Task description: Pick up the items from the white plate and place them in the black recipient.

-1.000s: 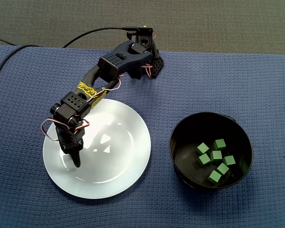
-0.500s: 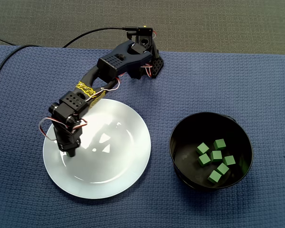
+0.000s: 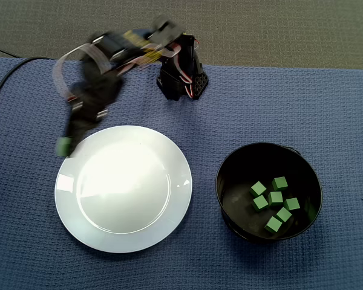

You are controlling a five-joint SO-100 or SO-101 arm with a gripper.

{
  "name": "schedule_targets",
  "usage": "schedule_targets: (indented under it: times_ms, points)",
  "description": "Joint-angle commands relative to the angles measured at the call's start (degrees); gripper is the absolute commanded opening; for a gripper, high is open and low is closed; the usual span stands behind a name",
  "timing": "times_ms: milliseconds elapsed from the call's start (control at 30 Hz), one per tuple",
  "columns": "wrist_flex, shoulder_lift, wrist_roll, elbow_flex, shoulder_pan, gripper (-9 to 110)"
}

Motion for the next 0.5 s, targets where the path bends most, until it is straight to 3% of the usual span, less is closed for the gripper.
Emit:
schedule_targets:
  times_ms: [0,267,467]
  points:
    - [-5.9,21.2,2.8,10.2,-18.2,0]
    - [-17.9,33.0,1.8,30.1,-55.8,0]
    - [-28.6,25.2,1.1,51.5,-65.5,0]
